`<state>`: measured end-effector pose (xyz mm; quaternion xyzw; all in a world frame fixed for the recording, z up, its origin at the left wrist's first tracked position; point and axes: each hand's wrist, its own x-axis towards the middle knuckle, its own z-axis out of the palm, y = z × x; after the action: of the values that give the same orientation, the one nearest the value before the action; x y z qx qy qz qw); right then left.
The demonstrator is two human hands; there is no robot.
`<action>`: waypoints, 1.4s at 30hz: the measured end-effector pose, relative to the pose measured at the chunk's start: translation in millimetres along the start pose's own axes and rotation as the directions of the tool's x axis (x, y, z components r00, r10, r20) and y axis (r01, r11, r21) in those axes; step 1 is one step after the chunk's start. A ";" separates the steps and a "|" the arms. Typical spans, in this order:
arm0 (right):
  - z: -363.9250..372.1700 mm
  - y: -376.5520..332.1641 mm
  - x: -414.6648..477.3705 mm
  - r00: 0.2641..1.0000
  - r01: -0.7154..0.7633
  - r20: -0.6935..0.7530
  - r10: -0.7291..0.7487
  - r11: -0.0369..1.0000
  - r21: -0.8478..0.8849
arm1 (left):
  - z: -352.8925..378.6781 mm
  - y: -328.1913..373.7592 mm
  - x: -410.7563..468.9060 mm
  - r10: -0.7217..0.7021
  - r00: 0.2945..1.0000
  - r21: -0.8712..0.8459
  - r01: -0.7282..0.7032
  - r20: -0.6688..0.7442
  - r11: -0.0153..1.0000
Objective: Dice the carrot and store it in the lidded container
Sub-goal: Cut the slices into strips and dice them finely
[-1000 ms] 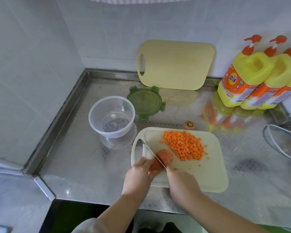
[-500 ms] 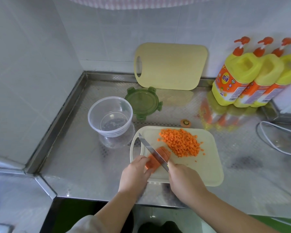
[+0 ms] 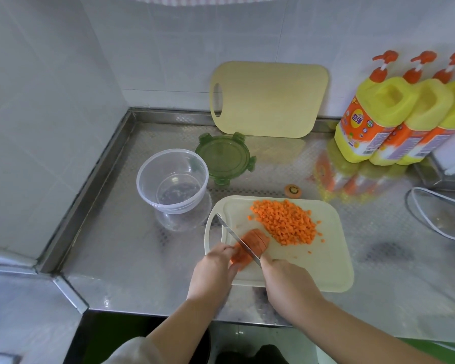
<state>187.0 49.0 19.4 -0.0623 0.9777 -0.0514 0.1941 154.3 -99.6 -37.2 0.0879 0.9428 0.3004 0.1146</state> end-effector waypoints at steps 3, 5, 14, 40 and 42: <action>3.2 -0.9 4.4 1.000 -0.008 0.019 0.008 1.000 0.013 | -0.2 -0.1 2.2 -0.010 1.000 -0.001 0.010 0.015 1.000; 6.2 -0.7 7.2 1.000 -0.016 0.021 0.015 1.000 0.026 | -0.1 -0.9 2.2 -0.020 1.000 -0.017 0.021 0.018 1.000; 10.6 1.3 15.7 0.998 -0.056 0.046 0.051 0.992 0.113 | -1.0 -1.8 1.3 -0.027 0.999 -0.025 0.028 0.022 0.999; 5.0 0.7 -4.0 0.999 -0.031 -0.038 0.033 0.999 0.043 | 9.9 -2.5 1.0 -0.004 0.998 -0.013 0.003 -0.062 1.000; 4.7 1.2 -3.3 0.999 -0.025 -0.029 0.026 0.999 0.024 | 10.4 -3.0 1.4 0.001 0.998 -0.016 -0.002 -0.062 1.000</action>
<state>191.8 50.3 16.2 -0.0469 0.9804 -0.0615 0.1813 155.5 -96.0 -47.5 0.0784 0.9434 0.3108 0.0857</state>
